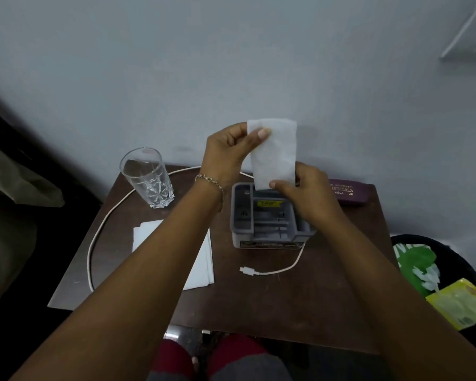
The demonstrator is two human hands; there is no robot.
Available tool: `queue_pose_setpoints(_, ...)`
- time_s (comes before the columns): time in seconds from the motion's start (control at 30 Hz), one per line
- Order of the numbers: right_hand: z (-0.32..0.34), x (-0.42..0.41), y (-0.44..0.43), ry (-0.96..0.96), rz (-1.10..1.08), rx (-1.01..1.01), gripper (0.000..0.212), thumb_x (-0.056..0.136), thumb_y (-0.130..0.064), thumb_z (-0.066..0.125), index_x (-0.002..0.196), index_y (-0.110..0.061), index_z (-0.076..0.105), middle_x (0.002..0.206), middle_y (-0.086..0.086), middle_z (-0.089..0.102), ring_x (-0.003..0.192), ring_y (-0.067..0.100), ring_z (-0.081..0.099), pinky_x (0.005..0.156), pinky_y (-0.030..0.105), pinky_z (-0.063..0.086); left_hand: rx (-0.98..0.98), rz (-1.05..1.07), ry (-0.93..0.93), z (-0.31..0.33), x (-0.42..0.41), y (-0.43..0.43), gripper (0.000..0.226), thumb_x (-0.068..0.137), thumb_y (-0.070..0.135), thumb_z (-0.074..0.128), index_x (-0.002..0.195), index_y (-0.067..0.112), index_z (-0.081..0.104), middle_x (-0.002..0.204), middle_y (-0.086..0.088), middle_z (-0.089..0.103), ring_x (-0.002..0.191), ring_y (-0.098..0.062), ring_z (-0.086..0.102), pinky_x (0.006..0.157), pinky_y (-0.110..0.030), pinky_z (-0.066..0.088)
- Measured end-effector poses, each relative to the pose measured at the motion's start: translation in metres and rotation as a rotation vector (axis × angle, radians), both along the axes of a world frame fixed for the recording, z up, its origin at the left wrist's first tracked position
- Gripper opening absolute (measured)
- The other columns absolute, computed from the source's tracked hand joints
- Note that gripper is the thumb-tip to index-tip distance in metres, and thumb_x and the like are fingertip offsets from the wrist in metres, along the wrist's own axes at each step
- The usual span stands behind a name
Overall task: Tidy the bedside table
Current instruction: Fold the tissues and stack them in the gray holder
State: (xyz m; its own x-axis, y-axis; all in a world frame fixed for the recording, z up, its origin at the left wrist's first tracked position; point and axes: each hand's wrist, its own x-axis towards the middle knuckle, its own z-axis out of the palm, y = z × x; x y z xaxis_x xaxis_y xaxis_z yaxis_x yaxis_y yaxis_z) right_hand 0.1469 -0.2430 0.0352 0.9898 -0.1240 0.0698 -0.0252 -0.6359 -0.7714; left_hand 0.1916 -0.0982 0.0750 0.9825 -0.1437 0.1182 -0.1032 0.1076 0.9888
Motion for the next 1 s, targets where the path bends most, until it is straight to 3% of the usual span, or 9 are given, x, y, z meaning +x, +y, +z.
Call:
queue_pose_setpoints(0.23,-0.009,0.008,-0.007,0.029,0.074,-0.288,0.034,0.078,-0.032,0.07,0.105,-0.012,0.065,0.096,0.014,0.067,0.092,0.033,0.06,0.082,0.048,0.048,0.028,-0.034,-0.003,-0.016,0.003,-0.004,0.014,0.083,0.005,0.063,0.096,0.003,0.067,0.066,0.018,0.071,0.069,0.006,0.064,0.064,-0.01,0.049)
queue_pose_setpoints(0.37,-0.003,0.013,-0.014,0.068,0.092,-0.194,0.034,0.078,-0.034,0.069,0.106,-0.014,0.066,0.106,0.01,0.062,0.098,0.029,0.058,0.082,0.047,0.049,0.015,0.008,-0.03,-0.019,0.005,0.001,0.014,0.082,0.005,0.065,0.095,0.004,0.068,0.067,0.018,0.071,0.071,0.006,0.064,0.065,-0.011,0.049)
queue_pose_setpoints(0.53,-0.013,0.015,-0.016,0.102,0.084,-0.132,0.041,0.066,-0.05,0.067,0.089,-0.016,0.069,0.099,0.008,0.062,0.09,0.028,0.061,0.076,0.051,0.052,0.106,-0.021,-0.073,-0.023,0.008,-0.003,0.015,0.081,0.005,0.065,0.095,0.011,0.068,0.067,0.023,0.07,0.07,0.008,0.062,0.066,-0.01,0.048)
queue_pose_setpoints(0.63,-0.015,0.017,-0.019,0.121,0.058,-0.027,0.04,0.072,-0.042,0.068,0.101,-0.014,0.069,0.107,0.01,0.059,0.093,0.024,0.061,0.077,0.044,0.054,0.101,-0.02,-0.049,-0.029,0.009,-0.003,0.013,0.081,0.006,0.066,0.092,0.012,0.068,0.068,0.019,0.07,0.07,0.006,0.062,0.066,-0.013,0.05)
queue_pose_setpoints(0.77,-0.016,0.016,-0.022,0.131,0.085,0.014,0.047,0.07,-0.049,0.065,0.106,-0.018,0.068,0.111,0.012,0.059,0.096,0.023,0.062,0.082,0.044,0.054,0.128,-0.036,-0.003,-0.038,0.007,-0.006,0.009,0.078,0.012,0.069,0.084,0.019,0.07,0.081,0.003,0.069,0.077,-0.009,0.063,0.072,-0.026,0.053)
queue_pose_setpoints(0.9,-0.019,0.016,-0.019,0.121,0.027,0.046,0.035,0.08,-0.034,0.067,0.11,-0.016,0.066,0.116,0.009,0.056,0.1,0.021,0.059,0.087,0.042,0.051,0.18,-0.032,0.037,-0.043,0.006,-0.006,0.016,0.079,0.013,0.069,0.095,0.013,0.07,0.087,-0.007,0.069,0.083,-0.016,0.063,0.078,-0.036,0.055)
queue_pose_setpoints(1.0,-0.025,0.015,-0.017,0.113,0.048,0.026,0.052,0.067,-0.057,0.059,0.103,-0.021,0.068,0.108,0.01,0.062,0.095,0.022,0.063,0.081,0.046,0.054,0.24,-0.04,0.082,-0.046,0.005,-0.003,0.023,0.078,0.014,0.07,0.1,0.007,0.07,0.093,-0.009,0.07,0.088,-0.021,0.066,0.083,-0.042,0.056)
